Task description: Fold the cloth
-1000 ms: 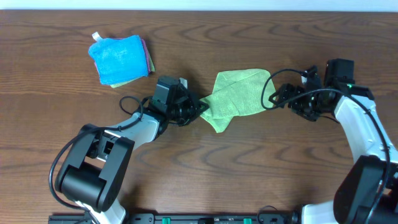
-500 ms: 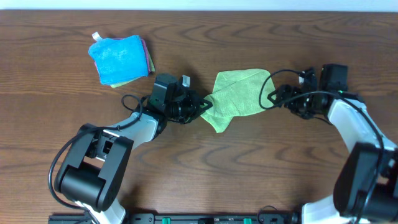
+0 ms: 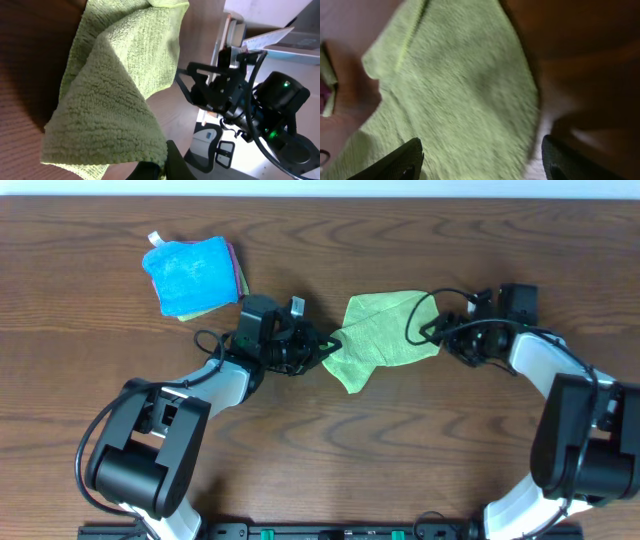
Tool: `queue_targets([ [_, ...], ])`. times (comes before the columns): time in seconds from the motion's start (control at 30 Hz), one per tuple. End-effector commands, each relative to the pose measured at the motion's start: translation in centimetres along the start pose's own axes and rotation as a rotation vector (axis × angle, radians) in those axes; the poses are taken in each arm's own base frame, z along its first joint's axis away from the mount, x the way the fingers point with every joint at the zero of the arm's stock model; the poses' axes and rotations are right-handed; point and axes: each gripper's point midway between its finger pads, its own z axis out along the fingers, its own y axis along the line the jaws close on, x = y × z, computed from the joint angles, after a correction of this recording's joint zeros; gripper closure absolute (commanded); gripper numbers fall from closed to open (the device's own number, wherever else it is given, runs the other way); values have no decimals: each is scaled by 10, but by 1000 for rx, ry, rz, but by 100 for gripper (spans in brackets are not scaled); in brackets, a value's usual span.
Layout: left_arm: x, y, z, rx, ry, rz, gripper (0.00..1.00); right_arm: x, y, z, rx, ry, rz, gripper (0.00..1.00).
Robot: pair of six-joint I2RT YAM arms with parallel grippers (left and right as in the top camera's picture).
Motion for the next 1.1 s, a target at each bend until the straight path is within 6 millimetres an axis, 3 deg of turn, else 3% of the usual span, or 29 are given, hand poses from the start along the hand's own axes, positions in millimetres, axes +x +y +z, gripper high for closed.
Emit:
queue_targets([
  [0.0,0,-4,0,18,21,9,94,5,5,9,9,9,27,25],
  [0.2,2,-5,-1,23,30,9,94,10,5,13,45,15,11,25],
  [0.43,-4,-5,-7,39,30,2,94,14,-12,11,138,18,33,27],
  [0.6,-6,-5,-11,48,34,-2,94,7,-11,13,131,-10,42,44],
  [0.77,-5,-7,-12,56,44,0,94,16,-17,27,142,26,59,61],
  [0.83,-4,-7,-12,58,46,1,94,24,-19,36,149,55,57,58],
  [0.9,-4,-8,-12,61,50,3,94,32,-20,44,158,80,50,47],
  [0.93,-3,-8,-12,63,54,3,94,35,-20,48,161,88,46,48],
  [0.97,-2,-8,-12,65,57,3,94,37,-20,51,163,93,42,55],
  [1.07,-1,-9,-12,68,65,3,94,39,-18,54,165,97,31,99],
])
